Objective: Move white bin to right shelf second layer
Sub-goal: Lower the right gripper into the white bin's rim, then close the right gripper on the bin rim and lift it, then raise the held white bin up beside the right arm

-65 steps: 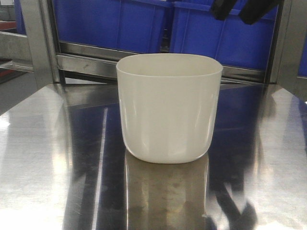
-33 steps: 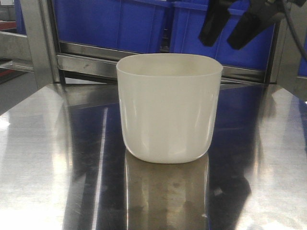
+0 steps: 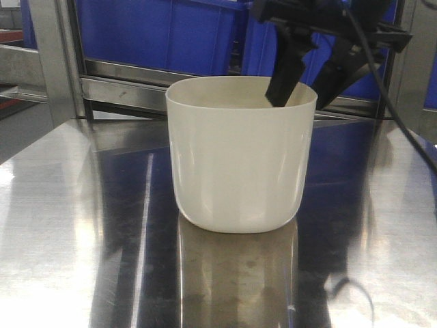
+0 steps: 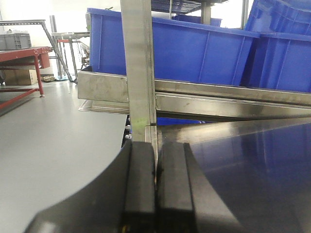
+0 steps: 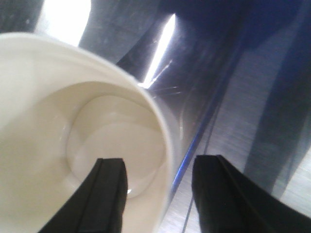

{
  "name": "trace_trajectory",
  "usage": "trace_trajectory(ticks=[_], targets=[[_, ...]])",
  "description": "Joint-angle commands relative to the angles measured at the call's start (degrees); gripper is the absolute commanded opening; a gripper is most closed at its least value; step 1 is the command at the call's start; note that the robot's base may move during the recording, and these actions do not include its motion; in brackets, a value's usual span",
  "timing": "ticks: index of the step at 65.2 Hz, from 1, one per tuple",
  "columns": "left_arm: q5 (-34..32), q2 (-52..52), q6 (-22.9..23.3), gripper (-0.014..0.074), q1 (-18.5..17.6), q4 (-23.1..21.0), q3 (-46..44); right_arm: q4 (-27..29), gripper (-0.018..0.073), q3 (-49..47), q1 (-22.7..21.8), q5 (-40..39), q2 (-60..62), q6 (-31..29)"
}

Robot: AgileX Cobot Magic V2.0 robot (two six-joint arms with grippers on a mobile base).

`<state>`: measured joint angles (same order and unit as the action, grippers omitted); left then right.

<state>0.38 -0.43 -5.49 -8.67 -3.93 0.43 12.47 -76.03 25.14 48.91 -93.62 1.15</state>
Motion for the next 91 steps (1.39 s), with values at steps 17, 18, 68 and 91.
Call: trace_trajectory(ticks=[17, 18, 68, 91], targets=[[-4.99, -0.76, 0.43, 0.0085, -0.11, -0.29, 1.9, 1.22, 0.0435, -1.51, 0.98, -2.79, -1.98, -0.6], [-4.99, -0.76, 0.43, 0.0085, -0.11, -0.29, 1.9, 1.22, 0.0435, -1.51, 0.98, -2.79, -2.05, -0.6], [-4.99, -0.76, 0.43, 0.0085, -0.11, -0.29, 1.9, -4.27, 0.0024, -1.51, 0.98, -9.43, 1.96, -0.65], [-4.99, -0.76, 0.43, 0.0085, -0.11, -0.29, 1.9, -8.25, 0.0024, 2.46, -2.86, -16.22, 17.39, -0.65]])
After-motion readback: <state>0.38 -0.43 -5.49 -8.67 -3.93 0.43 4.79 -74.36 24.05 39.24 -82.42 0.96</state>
